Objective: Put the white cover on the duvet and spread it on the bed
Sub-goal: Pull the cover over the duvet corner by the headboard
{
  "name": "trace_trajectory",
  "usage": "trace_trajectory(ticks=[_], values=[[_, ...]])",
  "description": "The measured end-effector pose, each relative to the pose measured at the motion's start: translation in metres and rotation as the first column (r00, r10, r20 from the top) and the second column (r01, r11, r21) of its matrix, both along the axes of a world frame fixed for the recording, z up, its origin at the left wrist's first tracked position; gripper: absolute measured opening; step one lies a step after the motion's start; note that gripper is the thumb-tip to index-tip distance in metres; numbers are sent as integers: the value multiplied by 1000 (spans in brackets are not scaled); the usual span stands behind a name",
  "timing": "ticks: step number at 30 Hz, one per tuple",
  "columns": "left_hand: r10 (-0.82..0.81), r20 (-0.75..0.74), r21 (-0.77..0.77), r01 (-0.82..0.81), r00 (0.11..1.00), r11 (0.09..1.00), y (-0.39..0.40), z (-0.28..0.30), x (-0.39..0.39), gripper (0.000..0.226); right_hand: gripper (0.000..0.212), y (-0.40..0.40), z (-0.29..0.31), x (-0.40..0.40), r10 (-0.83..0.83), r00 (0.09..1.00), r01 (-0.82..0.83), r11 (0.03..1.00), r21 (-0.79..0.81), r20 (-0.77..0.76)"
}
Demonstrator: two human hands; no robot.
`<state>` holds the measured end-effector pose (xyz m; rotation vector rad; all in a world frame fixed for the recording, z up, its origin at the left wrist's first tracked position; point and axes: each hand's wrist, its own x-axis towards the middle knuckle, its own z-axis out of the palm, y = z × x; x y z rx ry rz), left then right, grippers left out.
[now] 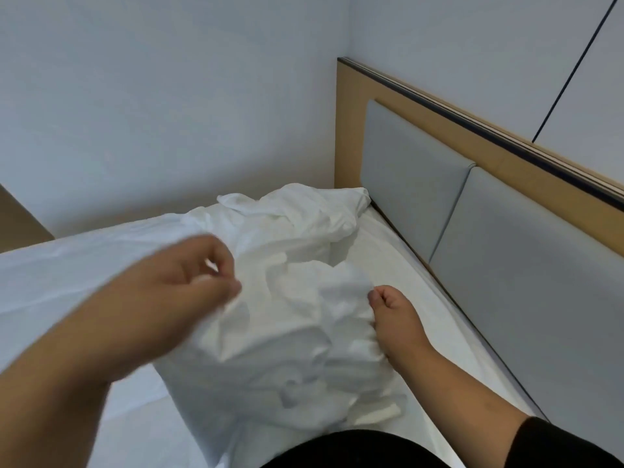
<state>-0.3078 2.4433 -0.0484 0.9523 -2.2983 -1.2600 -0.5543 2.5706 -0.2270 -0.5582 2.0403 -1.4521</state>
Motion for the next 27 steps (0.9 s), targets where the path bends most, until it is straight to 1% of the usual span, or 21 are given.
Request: trace_trajectory(ticks=[1,2,4,5,6,7,9,11,12,13,16,17,19,20,21,22,23,24,25,26,27], values=[[-102,170,151,76,980,986,4,-19,-2,31,27,4,-3,-2,-35,999,35,999,-8,10],[-177,317,281,87,932,956,-1,-45,0,26,28,7,-6,-3,-59,998,59,998,-11,6],[-208,492,401,-8,846,916,-5,-103,-2,15,28,9,-7,-3,-53,998,53,999,-5,-23],[-200,530,428,-56,824,902,-3,-128,-5,17,26,9,-7,-1,-26,999,26,1000,-1,-30],[-191,525,460,-88,829,883,4,-148,-9,24,23,8,-8,2,6,1000,-6,1000,-3,-21],[-148,479,497,-128,865,858,10,-162,-17,34,22,8,-9,4,49,999,-49,999,-3,0],[24,312,590,-213,950,779,12,-173,-33,59,22,11,-10,9,163,986,-163,987,-3,37],[253,193,646,-317,948,694,8,-171,-47,71,25,15,-8,16,308,950,-308,951,-6,53],[316,163,641,-344,935,687,4,-171,-52,69,25,17,-9,19,362,930,-363,932,-2,56],[315,157,609,-343,936,715,0,-171,-55,62,24,18,-9,22,403,914,-404,915,18,37],[226,175,505,-284,958,815,-6,-180,-58,36,16,19,-15,26,484,875,-482,871,98,1],[207,185,450,-270,961,851,-5,-180,-57,35,15,19,-17,27,507,862,-498,855,144,-32],[188,227,200,-235,955,951,2,-165,-56,47,12,18,-17,26,544,832,-514,830,216,-109],[163,186,101,-184,969,978,9,-152,-54,50,12,16,-18,25,540,829,-499,832,241,-148],[84,86,57,-89,993,994,21,-128,-48,53,14,14,-19,23,515,836,-468,849,245,-187],[-68,-5,30,68,998,997,32,-104,-41,55,15,11,-22,20,470,856,-416,873,253,-215],[-274,-92,-27,273,957,962,43,-80,-33,51,14,10,-24,18,423,877,-364,895,258,-229],[-493,-106,-100,484,863,869,51,-61,-28,42,12,10,-24,17,387,894,-330,910,253,-227],[-662,-106,-109,653,742,750,56,-51,-22,36,11,10,-24,16,367,905,-310,916,253,-218],[-733,-119,-59,732,670,679,58,-48,-19,37,17,11,-22,18,349,923,-309,923,229,-160],[-722,-139,9,730,678,684,57,-54,-17,45,27,12,-17,22,318,947,-303,932,199,-47]])
